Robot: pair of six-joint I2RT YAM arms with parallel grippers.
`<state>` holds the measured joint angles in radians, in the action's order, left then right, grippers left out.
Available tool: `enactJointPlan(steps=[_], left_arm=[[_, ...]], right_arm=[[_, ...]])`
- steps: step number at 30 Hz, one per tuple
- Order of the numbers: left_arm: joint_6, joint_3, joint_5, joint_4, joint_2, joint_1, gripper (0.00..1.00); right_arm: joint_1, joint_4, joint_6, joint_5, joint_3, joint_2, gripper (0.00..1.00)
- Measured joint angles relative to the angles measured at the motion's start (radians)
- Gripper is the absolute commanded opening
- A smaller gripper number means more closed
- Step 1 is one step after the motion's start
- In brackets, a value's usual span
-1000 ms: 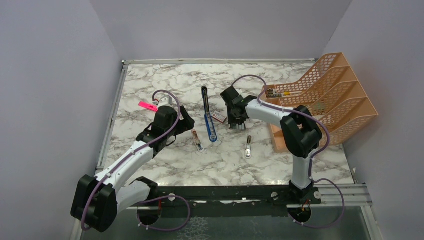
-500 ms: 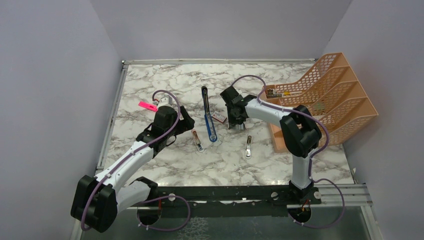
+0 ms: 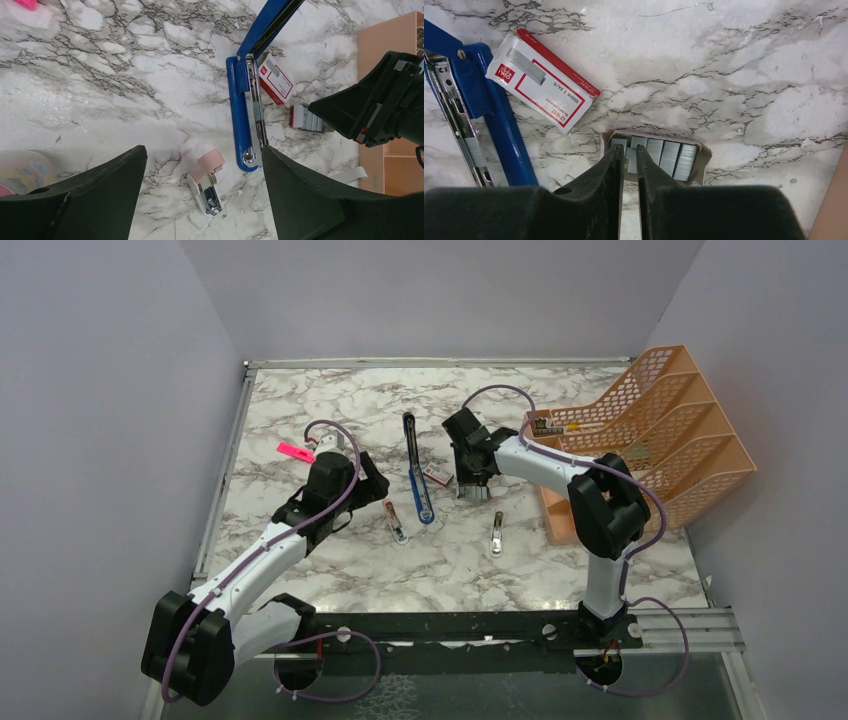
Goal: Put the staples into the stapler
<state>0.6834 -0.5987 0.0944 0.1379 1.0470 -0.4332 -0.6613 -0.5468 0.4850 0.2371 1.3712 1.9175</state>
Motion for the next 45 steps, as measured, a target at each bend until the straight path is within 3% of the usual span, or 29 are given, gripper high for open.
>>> enactJointPlan(steps=[12, 34, 45], left_arm=[[0.0, 0.0, 0.0, 0.0, 0.0, 0.0, 0.85], [0.0, 0.0, 0.0, -0.001, 0.0, 0.0, 0.85], [0.0, 0.0, 0.0, 0.0, -0.001, 0.0, 0.85]], right_arm=[[0.009, 0.023, -0.051, 0.001, 0.0, 0.018, 0.18], [0.016, 0.03, -0.098, 0.006, -0.029, 0.025, 0.22], [0.1, 0.053, -0.096, 0.013, -0.047, -0.007, 0.28]])
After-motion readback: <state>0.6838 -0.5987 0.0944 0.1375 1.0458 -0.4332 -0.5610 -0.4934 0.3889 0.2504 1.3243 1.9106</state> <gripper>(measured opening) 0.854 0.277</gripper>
